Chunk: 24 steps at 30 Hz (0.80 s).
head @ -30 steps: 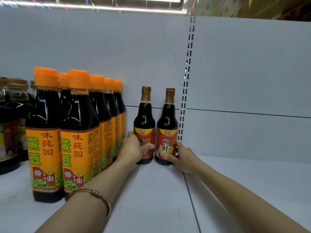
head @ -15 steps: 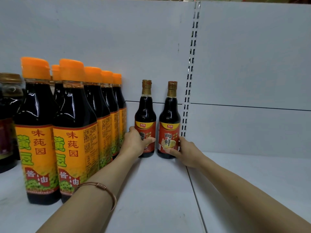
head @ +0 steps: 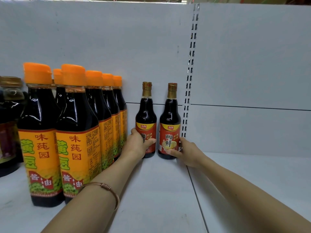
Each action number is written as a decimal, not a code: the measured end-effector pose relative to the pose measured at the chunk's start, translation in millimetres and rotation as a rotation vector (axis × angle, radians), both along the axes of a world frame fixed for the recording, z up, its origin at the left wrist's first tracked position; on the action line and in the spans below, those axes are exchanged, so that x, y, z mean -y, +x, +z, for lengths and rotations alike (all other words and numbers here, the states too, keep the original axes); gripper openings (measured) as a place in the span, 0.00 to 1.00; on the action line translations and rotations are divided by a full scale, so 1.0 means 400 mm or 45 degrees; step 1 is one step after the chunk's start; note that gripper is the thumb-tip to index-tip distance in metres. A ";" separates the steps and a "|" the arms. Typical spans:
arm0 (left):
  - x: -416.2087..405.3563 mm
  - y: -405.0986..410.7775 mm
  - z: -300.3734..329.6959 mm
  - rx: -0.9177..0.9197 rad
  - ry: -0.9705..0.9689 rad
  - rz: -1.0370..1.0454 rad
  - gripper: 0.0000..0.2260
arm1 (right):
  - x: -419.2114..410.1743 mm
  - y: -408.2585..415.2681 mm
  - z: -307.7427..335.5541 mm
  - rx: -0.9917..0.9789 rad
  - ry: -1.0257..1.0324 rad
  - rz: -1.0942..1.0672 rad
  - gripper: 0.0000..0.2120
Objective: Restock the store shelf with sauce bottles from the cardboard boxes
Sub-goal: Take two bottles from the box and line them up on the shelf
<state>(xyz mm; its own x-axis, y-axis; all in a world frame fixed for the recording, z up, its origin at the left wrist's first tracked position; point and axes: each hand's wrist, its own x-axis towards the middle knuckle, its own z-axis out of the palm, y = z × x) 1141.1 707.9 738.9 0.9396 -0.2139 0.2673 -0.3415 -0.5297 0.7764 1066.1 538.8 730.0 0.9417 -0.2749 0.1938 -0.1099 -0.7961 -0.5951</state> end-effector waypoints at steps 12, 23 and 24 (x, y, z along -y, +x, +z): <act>-0.068 -0.225 0.046 0.063 -0.010 0.065 0.26 | -0.045 -0.182 0.058 0.194 0.039 0.059 0.32; -0.210 -0.726 0.040 0.214 0.003 0.077 0.05 | -0.157 -0.528 0.104 0.340 0.202 0.864 0.11; -0.232 -0.769 0.030 0.190 0.012 0.112 0.05 | -0.178 -0.542 0.107 0.294 0.207 0.917 0.12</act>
